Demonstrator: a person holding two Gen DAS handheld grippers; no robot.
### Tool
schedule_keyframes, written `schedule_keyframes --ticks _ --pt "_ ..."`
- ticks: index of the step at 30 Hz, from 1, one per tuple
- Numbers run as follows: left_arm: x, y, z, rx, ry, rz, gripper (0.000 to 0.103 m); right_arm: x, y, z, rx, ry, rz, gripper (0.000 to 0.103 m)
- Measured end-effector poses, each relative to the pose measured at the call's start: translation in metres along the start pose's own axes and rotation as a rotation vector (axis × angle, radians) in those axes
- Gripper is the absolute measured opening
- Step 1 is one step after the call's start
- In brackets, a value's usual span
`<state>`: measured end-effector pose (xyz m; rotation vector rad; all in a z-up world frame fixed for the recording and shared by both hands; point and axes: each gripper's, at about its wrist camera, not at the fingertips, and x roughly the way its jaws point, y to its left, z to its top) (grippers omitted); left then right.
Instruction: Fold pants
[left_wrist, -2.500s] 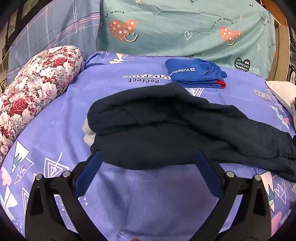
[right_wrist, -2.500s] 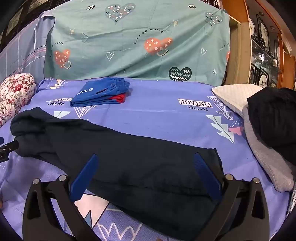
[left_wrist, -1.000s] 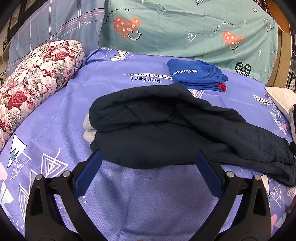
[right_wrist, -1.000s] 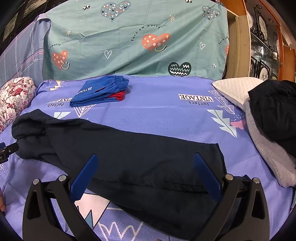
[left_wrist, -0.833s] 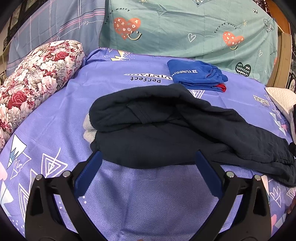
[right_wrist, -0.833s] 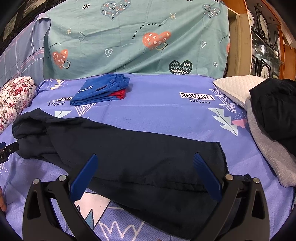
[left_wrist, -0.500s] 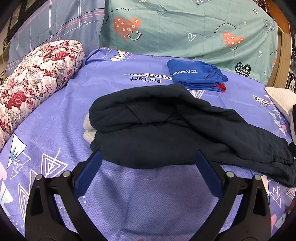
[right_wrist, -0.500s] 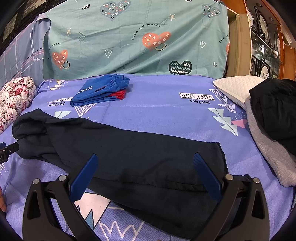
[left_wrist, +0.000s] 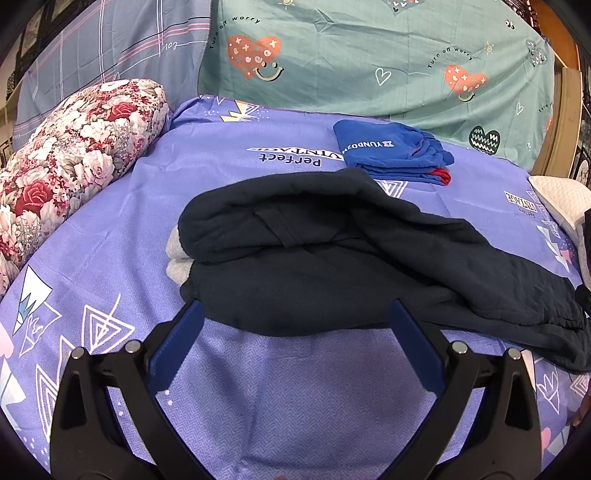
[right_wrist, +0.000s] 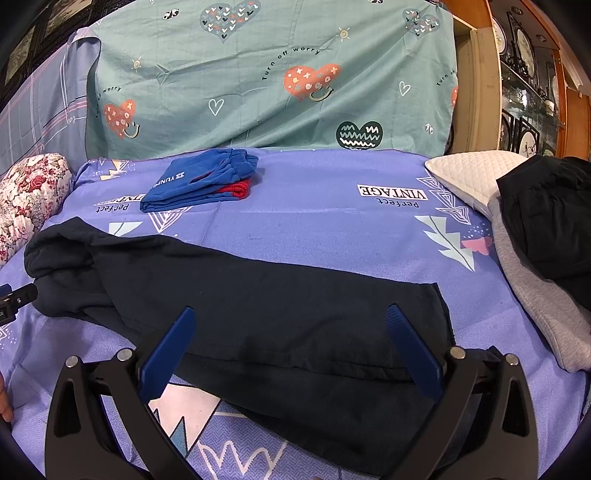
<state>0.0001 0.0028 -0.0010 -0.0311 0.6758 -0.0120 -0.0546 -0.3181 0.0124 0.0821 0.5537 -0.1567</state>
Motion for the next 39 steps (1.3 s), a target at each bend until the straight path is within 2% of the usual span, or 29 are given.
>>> schedule_keyframes --ticks 20,22,25,27,31,35,39 --pt "-0.001 0.0 0.0 -0.007 0.002 -0.001 0.101 0.0 0.0 0.0 0.001 0.0 0.0 0.102" --pt "-0.004 0.006 0.0 -0.02 0.011 -0.005 0.101 0.0 0.0 0.0 0.004 0.0 0.001 0.102" --pt "-0.006 0.03 -0.003 -0.044 0.085 -0.04 0.101 0.0 -0.002 -0.001 0.012 0.001 0.006 0.102" --pt "-0.005 0.05 -0.008 -0.01 0.124 0.01 0.101 0.002 -0.002 -0.001 0.01 0.01 0.015 0.102" --pt "-0.003 0.082 -0.003 0.067 0.125 0.119 0.101 0.007 0.001 -0.001 0.0 0.039 0.033 0.102" --pt "0.009 0.097 0.024 0.115 0.096 0.077 0.101 0.008 0.0 0.0 0.011 0.051 0.043 0.102" --pt "0.043 0.077 0.04 0.262 0.094 0.061 0.101 0.004 -0.007 0.002 0.047 0.049 0.063 0.102"
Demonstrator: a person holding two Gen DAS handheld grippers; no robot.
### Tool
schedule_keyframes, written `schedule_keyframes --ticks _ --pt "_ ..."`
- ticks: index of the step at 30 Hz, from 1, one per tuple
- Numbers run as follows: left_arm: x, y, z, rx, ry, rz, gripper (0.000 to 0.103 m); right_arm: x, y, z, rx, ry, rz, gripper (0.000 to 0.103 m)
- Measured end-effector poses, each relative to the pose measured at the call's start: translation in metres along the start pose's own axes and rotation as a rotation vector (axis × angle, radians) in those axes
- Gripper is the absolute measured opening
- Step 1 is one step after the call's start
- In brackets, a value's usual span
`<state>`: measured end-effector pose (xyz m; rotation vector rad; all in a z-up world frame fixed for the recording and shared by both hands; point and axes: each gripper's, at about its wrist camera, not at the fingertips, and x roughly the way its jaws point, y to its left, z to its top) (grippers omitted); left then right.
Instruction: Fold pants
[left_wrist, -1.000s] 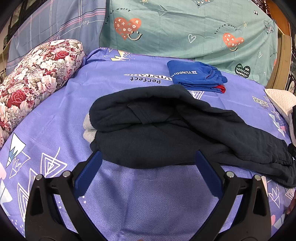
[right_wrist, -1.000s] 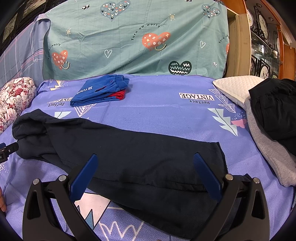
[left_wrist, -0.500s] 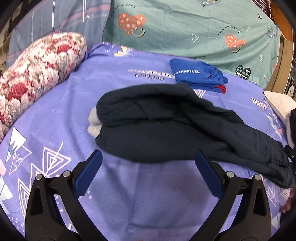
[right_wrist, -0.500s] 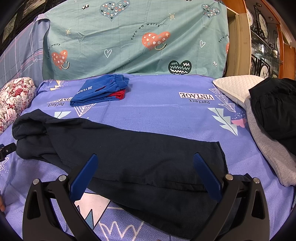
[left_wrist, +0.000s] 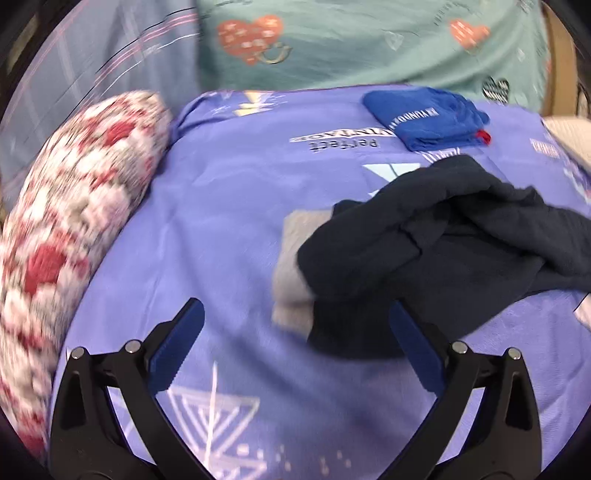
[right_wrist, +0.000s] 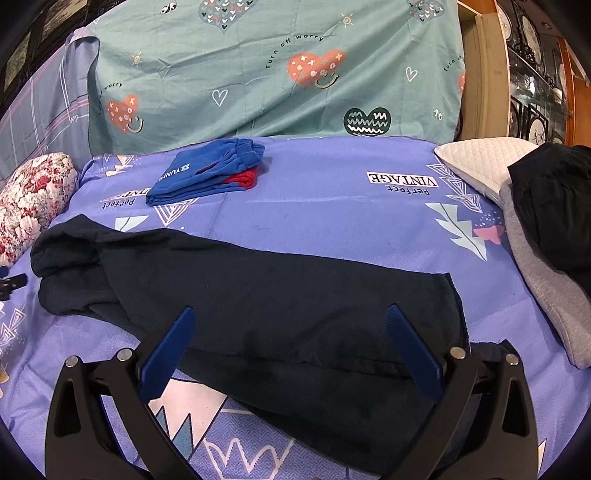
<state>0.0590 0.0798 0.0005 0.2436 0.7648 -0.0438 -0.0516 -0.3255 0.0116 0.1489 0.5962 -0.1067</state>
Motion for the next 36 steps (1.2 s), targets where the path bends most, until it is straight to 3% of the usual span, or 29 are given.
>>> schedule_keyframes --ticks 2,4,7,10,11,12,13,17,18,19,20,22,24,26,28,32,34,35,36 --pt "0.022 -0.006 0.01 0.051 0.016 0.004 0.101 -0.004 -0.008 0.004 0.009 0.021 0.028 0.102" --pt "0.038 -0.01 0.018 0.077 0.04 0.009 0.101 -0.009 -0.023 0.011 0.007 0.033 0.0 0.102" --pt "0.053 -0.01 0.027 0.094 0.067 -0.031 0.101 -0.012 -0.064 0.023 0.064 0.052 -0.035 0.102" --pt "0.058 -0.011 0.03 0.098 0.074 -0.06 0.1 0.004 -0.109 0.034 0.155 0.137 -0.044 0.102" --pt "0.059 -0.012 0.031 0.101 0.071 -0.066 0.092 0.011 -0.117 0.035 0.169 0.161 -0.052 0.102" --pt "0.059 -0.013 0.032 0.102 0.063 -0.074 0.074 0.025 -0.131 0.036 0.202 0.204 -0.067 0.102" --pt "0.059 -0.013 0.033 0.101 0.063 -0.09 0.066 0.035 -0.139 0.037 0.222 0.229 -0.063 0.102" --pt "0.06 -0.015 0.037 0.104 0.051 -0.087 0.058 0.083 -0.156 0.036 0.26 0.352 -0.085 0.101" --pt "0.06 -0.014 0.038 0.102 0.052 -0.087 0.057 0.095 -0.155 0.033 0.255 0.407 -0.067 0.096" --pt "0.059 -0.013 0.039 0.095 0.049 -0.087 0.05 0.104 -0.151 0.031 0.25 0.451 -0.045 0.057" --pt "0.055 -0.01 0.041 0.079 0.039 -0.093 0.036 0.109 -0.146 0.03 0.226 0.476 -0.042 0.019" --pt "0.048 -0.004 0.045 0.04 0.027 -0.107 0.03 0.102 -0.14 0.037 0.165 0.43 -0.027 0.009" --pt "0.036 -0.001 0.055 0.018 0.002 -0.115 0.028 0.089 -0.146 0.054 0.173 0.356 -0.004 0.009" --pt "0.025 -0.001 0.072 0.017 -0.031 -0.124 0.028 0.073 -0.15 0.072 0.192 0.282 0.029 0.009" --pt "0.016 -0.007 0.096 0.029 -0.063 -0.135 0.028 0.061 -0.154 0.098 0.182 0.205 0.004 0.009" --pt "0.036 -0.02 0.15 0.03 -0.033 -0.124 0.03 0.068 -0.168 0.15 0.193 0.124 -0.064 0.009" --pt "0.07 -0.023 0.174 -0.001 0.046 -0.085 0.054 0.095 -0.178 0.17 0.192 0.138 -0.151 0.009" --pt "0.1 -0.023 0.186 -0.02 0.129 -0.045 0.083 0.113 -0.186 0.173 0.197 0.186 -0.186 0.014" --pt "0.126 -0.022 0.192 -0.033 0.204 -0.026 0.091 0.138 -0.197 0.17 0.205 0.26 -0.235 0.019"
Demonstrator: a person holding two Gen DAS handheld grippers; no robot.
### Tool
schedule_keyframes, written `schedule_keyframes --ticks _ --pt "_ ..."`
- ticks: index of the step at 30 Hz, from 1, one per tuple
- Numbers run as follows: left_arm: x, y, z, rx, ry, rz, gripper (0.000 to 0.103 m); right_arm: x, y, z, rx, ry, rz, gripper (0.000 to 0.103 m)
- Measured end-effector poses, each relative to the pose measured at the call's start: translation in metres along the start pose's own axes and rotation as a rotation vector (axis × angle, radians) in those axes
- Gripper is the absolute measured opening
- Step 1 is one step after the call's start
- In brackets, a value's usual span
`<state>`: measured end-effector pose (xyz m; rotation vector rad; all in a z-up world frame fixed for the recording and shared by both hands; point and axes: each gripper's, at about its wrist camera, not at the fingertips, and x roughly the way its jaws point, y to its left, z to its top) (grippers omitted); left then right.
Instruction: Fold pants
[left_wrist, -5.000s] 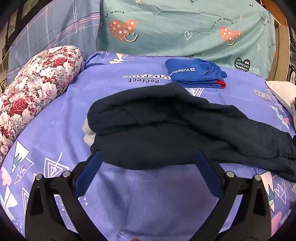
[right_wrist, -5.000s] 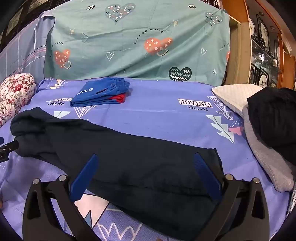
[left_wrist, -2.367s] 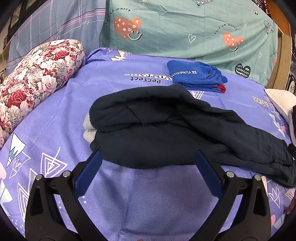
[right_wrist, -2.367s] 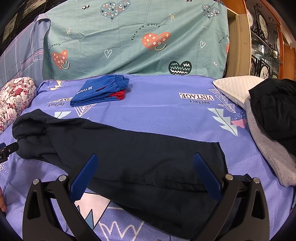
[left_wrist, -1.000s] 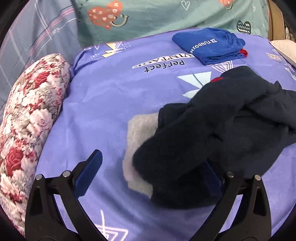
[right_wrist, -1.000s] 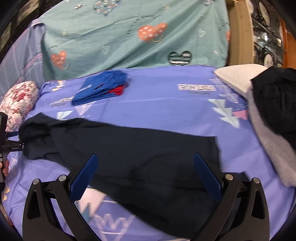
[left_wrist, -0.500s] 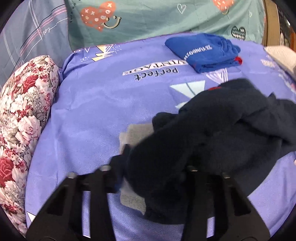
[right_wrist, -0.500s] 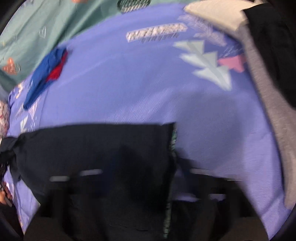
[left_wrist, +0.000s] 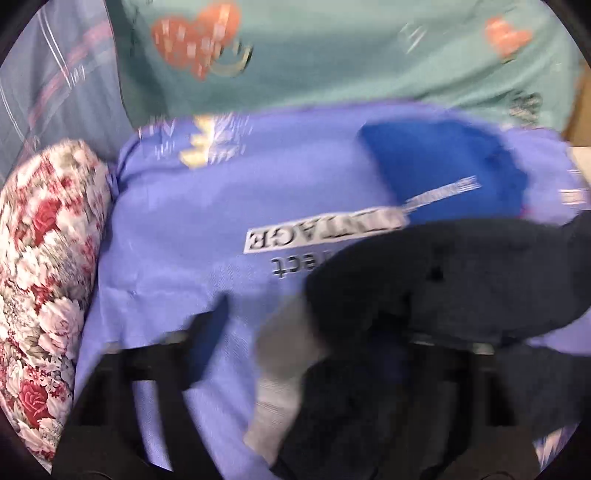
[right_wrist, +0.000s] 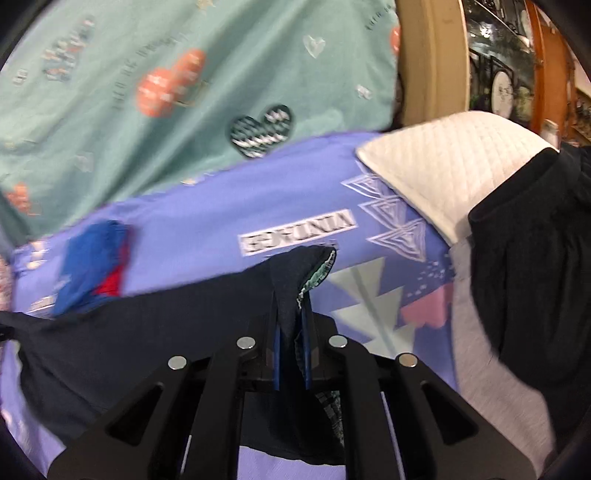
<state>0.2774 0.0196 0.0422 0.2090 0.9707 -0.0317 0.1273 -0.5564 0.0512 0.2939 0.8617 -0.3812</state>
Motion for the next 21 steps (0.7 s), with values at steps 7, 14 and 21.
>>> schedule_keyframes --ticks 7,14,21 --pt "-0.001 0.061 -0.019 -0.201 0.09 -0.111 0.091 -0.012 -0.035 -0.05 -0.001 0.007 -0.059 0.052" --pt "-0.04 0.075 -0.134 -0.243 0.189 -0.235 0.094 -0.079 -0.071 -0.138 0.004 0.019 -0.025 0.063" --pt "-0.012 0.049 -0.164 -0.341 0.234 -0.393 0.094 -0.106 -0.089 -0.212 0.112 0.06 0.051 0.064"
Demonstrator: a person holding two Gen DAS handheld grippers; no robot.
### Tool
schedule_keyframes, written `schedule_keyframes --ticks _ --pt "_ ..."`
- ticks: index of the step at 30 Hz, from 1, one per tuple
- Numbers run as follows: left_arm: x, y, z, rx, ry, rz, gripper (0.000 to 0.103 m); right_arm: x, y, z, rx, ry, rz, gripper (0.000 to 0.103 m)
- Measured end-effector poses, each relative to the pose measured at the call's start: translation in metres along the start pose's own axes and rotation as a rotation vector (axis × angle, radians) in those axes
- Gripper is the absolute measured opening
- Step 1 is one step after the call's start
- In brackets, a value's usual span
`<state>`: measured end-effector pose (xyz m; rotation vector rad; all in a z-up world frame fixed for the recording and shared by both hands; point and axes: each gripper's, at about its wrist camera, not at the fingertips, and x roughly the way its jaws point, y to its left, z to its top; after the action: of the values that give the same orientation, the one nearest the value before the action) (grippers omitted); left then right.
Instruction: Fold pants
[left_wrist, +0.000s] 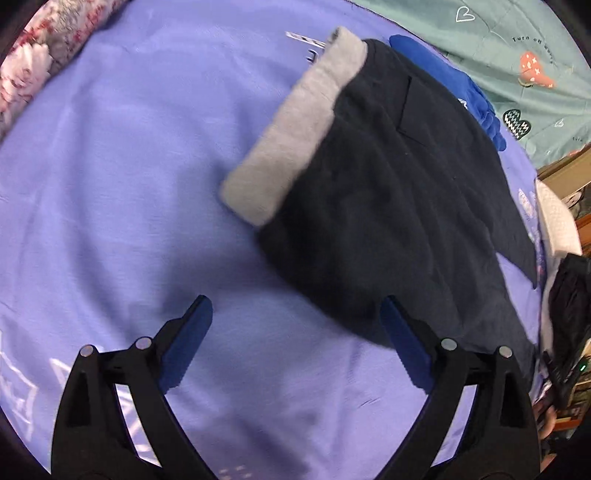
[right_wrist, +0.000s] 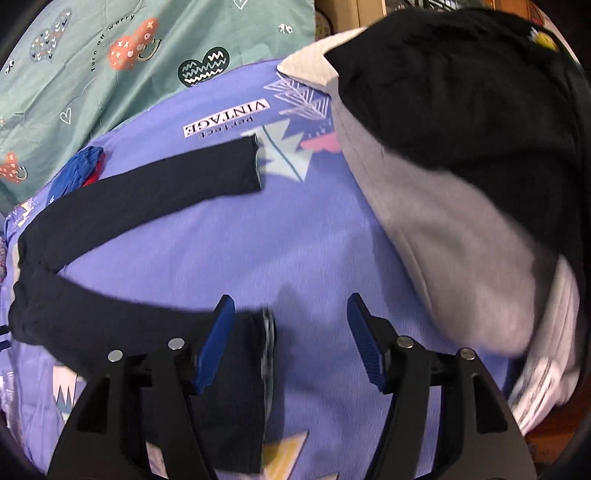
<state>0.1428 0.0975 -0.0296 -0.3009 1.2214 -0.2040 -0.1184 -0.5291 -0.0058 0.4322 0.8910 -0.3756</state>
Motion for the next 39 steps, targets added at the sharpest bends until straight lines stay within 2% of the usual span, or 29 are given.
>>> schedule_keyframes --ticks 5,7,8,9,11,13,14,15,16,17,18,19,20,21,23,26,29,31,34,37,39 --pt "0.009 -0.017 0.016 -0.034 -0.073 -0.03 0.089 -0.003 0.001 -0.022 0.011 0.035 0.054 0.067" --pt "0.012 -0.017 0.019 -0.063 -0.099 -0.029 0.064 -0.004 0.001 -0.027 0.026 0.035 0.093 0.076" --pt "0.015 -0.015 0.021 -0.083 -0.096 -0.046 0.033 -0.005 0.0 -0.028 0.032 0.036 0.112 0.078" --pt "0.018 -0.014 0.023 -0.095 -0.083 -0.063 0.022 -0.005 0.0 -0.029 0.037 0.041 0.139 0.079" --pt "0.019 -0.01 0.021 -0.111 -0.091 -0.073 0.022 -0.005 0.002 -0.029 0.035 0.045 0.176 0.079" --pt "0.02 -0.014 0.02 -0.091 -0.101 -0.085 0.03 0.0 0.009 -0.028 0.003 0.059 0.164 0.079" --pt "0.019 -0.012 0.019 -0.087 -0.106 -0.105 0.048 0.006 0.013 -0.028 -0.012 0.08 0.148 0.079" --pt "0.019 -0.016 0.019 -0.079 -0.109 -0.146 0.059 0.013 0.019 -0.028 -0.033 0.111 0.138 0.078" --pt "0.02 -0.02 0.019 -0.071 -0.111 -0.161 0.075 0.018 0.023 -0.029 -0.054 0.129 0.133 0.069" --pt "0.021 -0.027 0.019 -0.051 -0.122 -0.133 0.074 0.022 0.03 -0.03 -0.091 0.144 0.12 0.035" --pt "0.021 -0.032 0.018 -0.031 -0.13 -0.095 0.055 0.023 0.038 -0.03 -0.139 0.128 0.068 0.029" --pt "0.02 -0.038 0.017 -0.006 -0.142 -0.054 0.034 0.023 0.039 -0.028 -0.141 0.122 0.087 0.009" --pt "0.018 -0.037 0.017 -0.009 -0.143 -0.066 0.011 0.021 0.038 -0.024 -0.128 0.116 0.113 0.007" --pt "0.011 -0.031 0.016 -0.029 -0.155 -0.096 0.011 0.016 0.036 -0.02 -0.116 0.091 0.124 0.007" --pt "-0.023 -0.024 0.011 -0.041 -0.242 -0.125 0.011 -0.004 0.031 -0.006 -0.107 0.021 0.165 0.007" --pt "-0.077 -0.018 -0.001 -0.051 -0.326 -0.192 0.011 -0.033 0.031 0.014 -0.113 -0.054 0.233 0.007" --pt "-0.125 -0.018 -0.029 -0.025 -0.381 -0.202 0.011 -0.061 0.032 0.032 -0.132 -0.111 0.262 0.007" --pt "-0.141 -0.019 -0.051 -0.01 -0.384 -0.169 0.011 -0.074 0.029 0.039 -0.134 -0.11 0.281 0.007" --pt "-0.142 0.001 -0.093 -0.029 -0.322 -0.106 0.012 -0.07 0.024 0.036 -0.167 -0.038 0.262 0.007" --pt "-0.104 0.014 -0.121 -0.049 -0.194 -0.063 0.017 -0.048 0.019 0.017 -0.204 0.065 0.185 0.007" --pt "-0.078 0.022 -0.139 -0.078 -0.104 -0.06 0.024 -0.034 0.007 0.008 -0.185 0.111 0.154 0.007"
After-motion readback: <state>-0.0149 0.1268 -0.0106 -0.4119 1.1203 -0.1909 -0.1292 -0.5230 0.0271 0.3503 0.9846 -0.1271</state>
